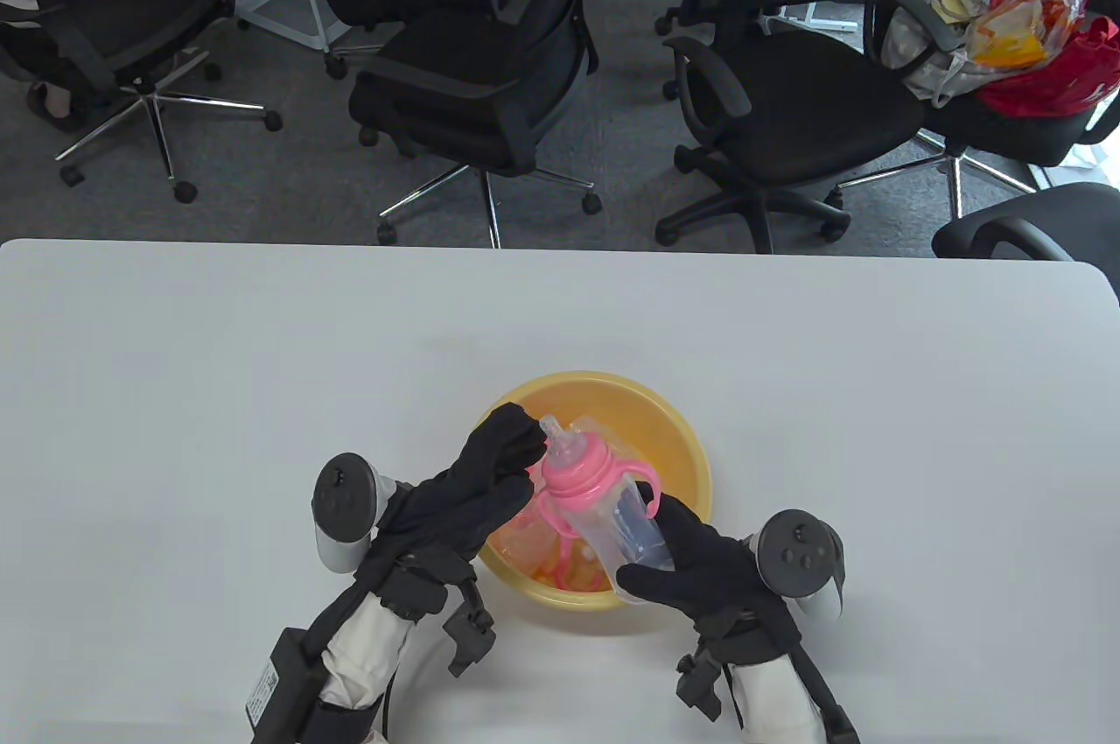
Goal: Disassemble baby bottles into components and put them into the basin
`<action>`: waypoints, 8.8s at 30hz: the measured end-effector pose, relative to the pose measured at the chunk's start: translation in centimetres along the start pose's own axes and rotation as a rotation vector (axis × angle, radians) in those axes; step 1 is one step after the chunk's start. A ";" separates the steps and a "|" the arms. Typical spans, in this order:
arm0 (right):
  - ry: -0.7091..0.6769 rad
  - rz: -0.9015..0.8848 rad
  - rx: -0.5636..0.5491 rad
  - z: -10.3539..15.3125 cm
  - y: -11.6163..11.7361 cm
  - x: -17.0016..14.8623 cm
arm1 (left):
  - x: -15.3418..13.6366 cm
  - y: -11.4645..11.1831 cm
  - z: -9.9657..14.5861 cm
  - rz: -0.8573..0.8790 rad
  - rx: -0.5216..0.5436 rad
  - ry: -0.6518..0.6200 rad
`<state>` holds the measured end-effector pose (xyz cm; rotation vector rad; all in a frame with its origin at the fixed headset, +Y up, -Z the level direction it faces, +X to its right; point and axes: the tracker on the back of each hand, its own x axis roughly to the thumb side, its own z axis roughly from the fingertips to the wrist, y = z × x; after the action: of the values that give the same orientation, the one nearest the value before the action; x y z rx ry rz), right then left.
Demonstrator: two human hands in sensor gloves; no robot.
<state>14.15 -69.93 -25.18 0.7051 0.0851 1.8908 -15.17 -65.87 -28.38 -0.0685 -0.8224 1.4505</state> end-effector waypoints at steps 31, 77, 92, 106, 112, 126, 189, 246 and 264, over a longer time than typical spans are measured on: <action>-0.006 0.579 -0.192 0.3 1.5 2.8 | -0.5 -0.7 0.4 -0.304 0.217 0.000; -0.034 0.418 -0.102 0.3 1.2 2.5 | 0.8 3.3 1.8 -0.189 0.379 -0.024; 0.087 0.489 -0.080 0.7 -0.7 1.1 | 4.1 3.9 2.5 -0.099 0.402 -0.128; 0.163 0.544 -0.088 1.0 -1.7 0.0 | 5.3 2.9 2.6 -0.154 0.400 -0.171; 0.162 0.506 -0.108 1.3 -2.2 -0.2 | 4.8 2.4 2.3 -0.179 0.363 -0.147; 0.153 0.496 -0.269 2.0 -3.1 -0.3 | 1.4 -0.4 0.7 -0.249 0.231 -0.029; 0.095 0.439 -0.233 1.6 -2.3 0.3 | 1.2 -0.5 0.7 -0.493 0.134 0.102; 0.029 0.397 -0.117 1.2 -1.4 1.4 | -0.1 -0.2 0.6 -0.188 0.091 0.130; 0.031 0.301 -0.102 1.8 -3.1 1.0 | -2.1 4.2 1.8 -0.104 0.226 0.229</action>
<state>17.35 -68.19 -24.46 0.6458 -0.1030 2.1765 -19.42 -67.81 -30.15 -0.0199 -0.4661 1.3984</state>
